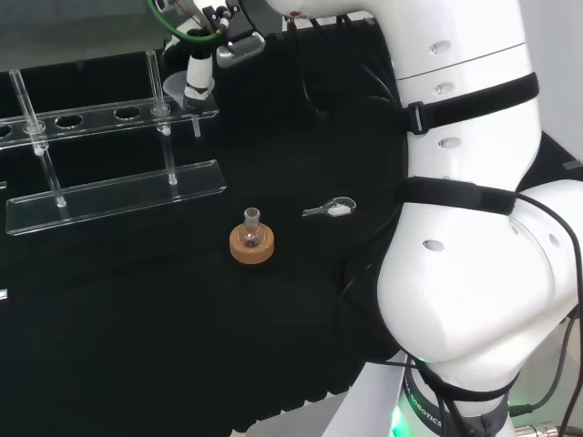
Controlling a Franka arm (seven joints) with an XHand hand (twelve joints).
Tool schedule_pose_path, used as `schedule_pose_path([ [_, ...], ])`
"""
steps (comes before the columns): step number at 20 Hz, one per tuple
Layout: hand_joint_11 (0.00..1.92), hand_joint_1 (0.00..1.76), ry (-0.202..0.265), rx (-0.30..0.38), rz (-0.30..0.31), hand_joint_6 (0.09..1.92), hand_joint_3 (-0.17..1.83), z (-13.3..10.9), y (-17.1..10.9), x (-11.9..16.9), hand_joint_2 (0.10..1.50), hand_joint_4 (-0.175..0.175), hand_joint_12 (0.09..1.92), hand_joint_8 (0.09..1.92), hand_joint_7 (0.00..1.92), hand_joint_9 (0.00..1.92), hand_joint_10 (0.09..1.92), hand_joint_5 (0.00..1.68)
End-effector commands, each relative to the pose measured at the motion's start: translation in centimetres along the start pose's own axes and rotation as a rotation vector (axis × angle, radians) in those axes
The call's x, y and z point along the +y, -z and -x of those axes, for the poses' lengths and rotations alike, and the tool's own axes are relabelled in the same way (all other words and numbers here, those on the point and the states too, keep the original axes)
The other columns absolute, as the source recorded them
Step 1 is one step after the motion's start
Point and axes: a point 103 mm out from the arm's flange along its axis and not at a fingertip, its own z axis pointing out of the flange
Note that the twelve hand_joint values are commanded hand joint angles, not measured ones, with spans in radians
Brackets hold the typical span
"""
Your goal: Pick up the funnel from the transparent funnel stand.
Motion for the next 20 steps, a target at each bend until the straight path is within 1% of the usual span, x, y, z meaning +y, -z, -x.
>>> schedule_pose_path([
  [1,0.00,0.72,0.003,0.032,-0.005,0.09,0.07,0.12,-0.33,0.80,0.64,-0.040,0.76,0.39,0.30,0.19,0.69,0.05],
  [3,0.00,0.72,0.004,0.033,0.001,0.09,0.08,0.16,-0.33,1.01,0.64,-0.031,0.93,0.46,0.36,0.23,0.70,0.14],
  [5,0.00,0.73,0.003,0.029,0.005,0.09,0.10,0.17,-0.24,1.08,0.63,-0.023,1.04,0.51,0.41,0.28,0.69,0.23],
  [9,0.00,0.75,-0.010,0.034,0.020,0.09,0.16,0.37,-0.05,1.13,0.62,-0.011,1.27,0.55,0.56,0.39,0.65,0.44],
  [11,0.00,0.77,-0.012,0.033,0.028,0.09,0.23,0.45,0.03,1.08,0.60,-0.007,1.36,0.54,0.63,0.44,0.62,0.52],
  [13,0.00,0.79,-0.018,0.036,0.045,0.09,0.37,0.51,0.10,0.95,0.54,-0.005,1.42,0.54,0.69,0.50,0.58,0.59],
  [15,0.00,0.81,-0.021,0.039,0.048,0.09,0.48,0.54,0.14,0.86,0.50,-0.004,1.45,0.54,0.73,0.54,0.56,0.63],
  [20,0.00,0.85,-0.023,0.038,0.059,0.09,0.58,0.62,0.13,0.73,0.47,0.001,1.47,0.56,0.83,0.60,0.54,0.69],
])
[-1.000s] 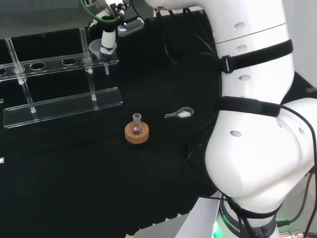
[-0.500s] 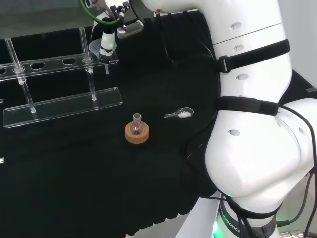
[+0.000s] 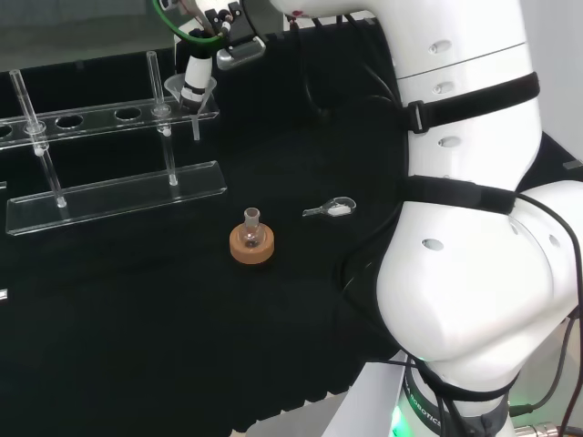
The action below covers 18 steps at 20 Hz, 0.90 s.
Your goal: Pick up the funnel from the transparent funnel stand.
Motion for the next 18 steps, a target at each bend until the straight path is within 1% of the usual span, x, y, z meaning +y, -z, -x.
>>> schedule_pose_path([
  [1,0.00,0.86,-0.006,0.004,0.025,0.10,0.60,0.1,0.0,-0.2,0.46,0.003,1.48,0.57,0.87,0.63,0.53,0.72],
  [4,0.00,0.88,-0.008,0.003,0.043,0.18,0.65,0.1,0.1,-0.4,0.45,0.009,1.50,0.60,0.94,0.69,0.48,0.76],
  [7,0.00,0.90,-0.011,0.004,0.086,0.40,0.68,0.0,0.5,-1.1,0.44,0.011,1.52,0.62,0.97,0.75,0.43,0.70],
  [8,0.03,0.93,-0.011,0.005,0.114,0.49,0.72,0.0,0.8,-1.5,0.45,0.028,1.51,0.63,1.00,0.78,0.43,0.74],
  [9,0.06,0.95,-0.011,0.004,0.126,0.57,0.76,0.0,0.9,-1.7,0.45,0.047,1.51,0.63,1.04,0.82,0.42,0.79],
  [11,0.11,0.98,-0.016,0.007,0.141,0.65,0.81,0.0,1.1,-2.0,0.45,0.078,1.49,0.63,1.10,0.88,0.41,0.87],
  [14,0.16,1.00,-0.015,0.003,0.171,0.68,0.83,-0.1,1.4,-2.6,0.46,0.108,1.47,0.61,1.18,0.95,0.38,0.94],
  [17,0.22,1.02,-0.014,0.002,0.195,0.68,0.84,-0.1,2.1,-3.3,0.47,0.148,1.44,0.56,1.26,1.04,0.36,1.00],
  [18,0.23,1.03,-0.013,0.002,0.199,0.69,0.85,-0.1,2.3,-3.4,0.47,0.155,1.43,0.56,1.27,1.05,0.36,1.02],
])
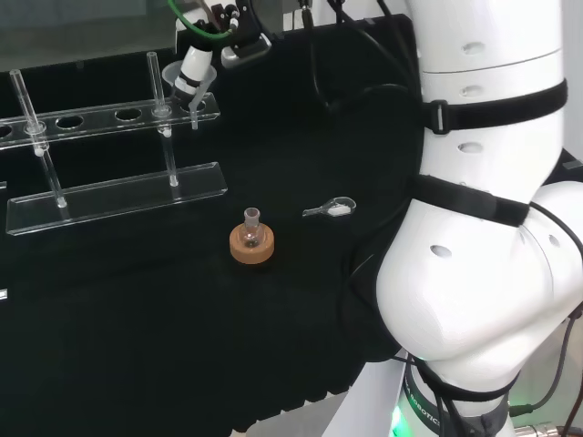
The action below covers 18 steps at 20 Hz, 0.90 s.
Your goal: Pick up the funnel from the transparent funnel stand.
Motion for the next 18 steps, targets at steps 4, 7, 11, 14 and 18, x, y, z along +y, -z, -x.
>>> schedule_pose_path([
  [4,0.29,1.06,0.008,-0.001,0.087,0.76,0.62,-0.4,2.8,-2.1,0.67,0.173,1.41,0.53,1.31,1.09,0.35,1.11],
  [7,0.30,1.08,0.010,-0.005,0.095,0.76,0.42,-0.6,3.3,-2.7,0.81,0.175,1.40,0.52,1.32,1.11,0.33,1.15],
  [11,0.31,1.08,-0.001,0.011,0.131,0.75,0.39,-0.2,4.5,-3.6,0.83,0.175,1.40,0.52,1.33,1.11,0.33,1.16],
  [14,0.31,1.08,0.002,0.003,0.144,0.76,0.39,-0.2,5.2,-4.2,0.83,0.175,1.39,0.51,1.33,1.11,0.33,1.16],
  [18,0.32,1.08,0.012,-0.008,0.171,0.76,0.39,-0.8,6.3,-5.7,0.83,0.175,1.39,0.52,1.33,1.11,0.33,1.16],
])
